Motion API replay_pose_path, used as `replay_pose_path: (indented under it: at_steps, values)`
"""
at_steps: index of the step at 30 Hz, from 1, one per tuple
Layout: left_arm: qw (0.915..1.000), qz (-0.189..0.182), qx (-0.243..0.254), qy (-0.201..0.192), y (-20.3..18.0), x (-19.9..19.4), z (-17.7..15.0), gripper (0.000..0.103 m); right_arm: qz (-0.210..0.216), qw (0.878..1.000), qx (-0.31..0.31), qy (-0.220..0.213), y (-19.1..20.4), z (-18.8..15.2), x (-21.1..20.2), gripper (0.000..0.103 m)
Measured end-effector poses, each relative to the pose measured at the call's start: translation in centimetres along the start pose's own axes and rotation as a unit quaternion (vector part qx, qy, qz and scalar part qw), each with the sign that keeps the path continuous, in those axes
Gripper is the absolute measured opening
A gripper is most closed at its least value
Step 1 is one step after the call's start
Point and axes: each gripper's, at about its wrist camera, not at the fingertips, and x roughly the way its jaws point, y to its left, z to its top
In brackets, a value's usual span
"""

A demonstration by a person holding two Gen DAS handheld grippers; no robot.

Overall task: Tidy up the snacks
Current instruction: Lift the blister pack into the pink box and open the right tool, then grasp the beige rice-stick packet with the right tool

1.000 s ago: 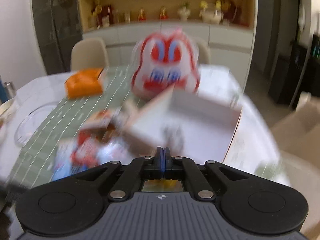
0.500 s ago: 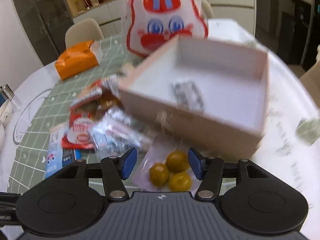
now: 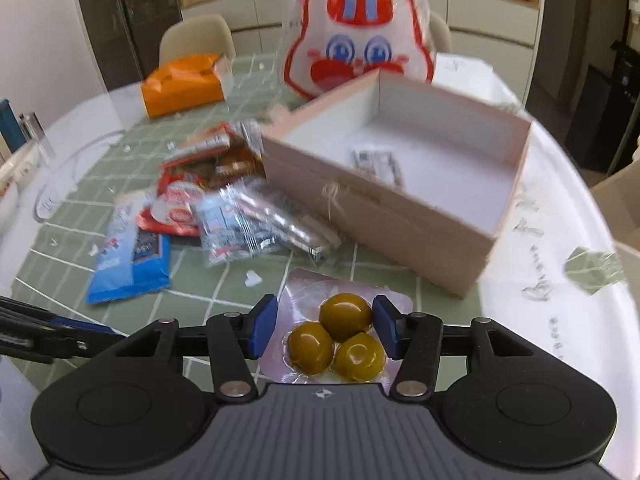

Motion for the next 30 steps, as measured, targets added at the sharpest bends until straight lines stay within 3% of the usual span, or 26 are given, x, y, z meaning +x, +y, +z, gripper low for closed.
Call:
replay_pose_path:
  at_steps: [3, 8, 12, 19, 23, 24, 28, 30]
  values:
    - [1.0, -0.003, 0.001, 0.001, 0.1, 0.0, 0.1, 0.042, 0.005, 0.999, -0.003, -0.04, -0.2, 2.3, -2.1, 0.052]
    - [0.9999, -0.005, 0.015, -0.007, -0.4, 0.0, 1.1, 0.042, -0.054, 0.992, -0.013, -0.116, -2.2, 8.9, -1.8, 0.056]
    - [0.9985, 0.002, 0.037, -0.04, -1.3, -0.7, 3.7, 0.042, -0.072, 0.993, 0.006, -0.094, -4.8, 11.8, 1.5, 0.059]
    - [0.9922, -0.002, 0.073, -0.102, -2.7, 0.0, 11.2, 0.042, -0.036, 0.998, 0.044, -0.011, -5.9, 7.5, 5.0, 0.058]
    - [0.988, 0.007, 0.089, -0.126, -4.4, 3.1, 17.7, 0.042, -0.047, 0.997, 0.058, -0.015, -6.9, 5.4, 3.8, 0.058]
    - [0.987, 0.015, 0.097, -0.128, -4.9, 4.4, 19.3, 0.042, -0.048, 0.997, 0.059, -0.013, -7.4, 5.3, 3.6, 0.053]
    - [0.9779, 0.075, 0.158, -0.114, -7.1, 10.6, 23.8, 0.041, -0.055, 0.997, 0.045, -0.014, -7.7, 4.7, 2.7, 0.052]
    - [0.971, 0.109, 0.196, -0.083, -7.5, 13.5, 24.9, 0.023, -0.057, 0.997, 0.04, -0.016, -7.6, 4.5, 2.5, 0.052]
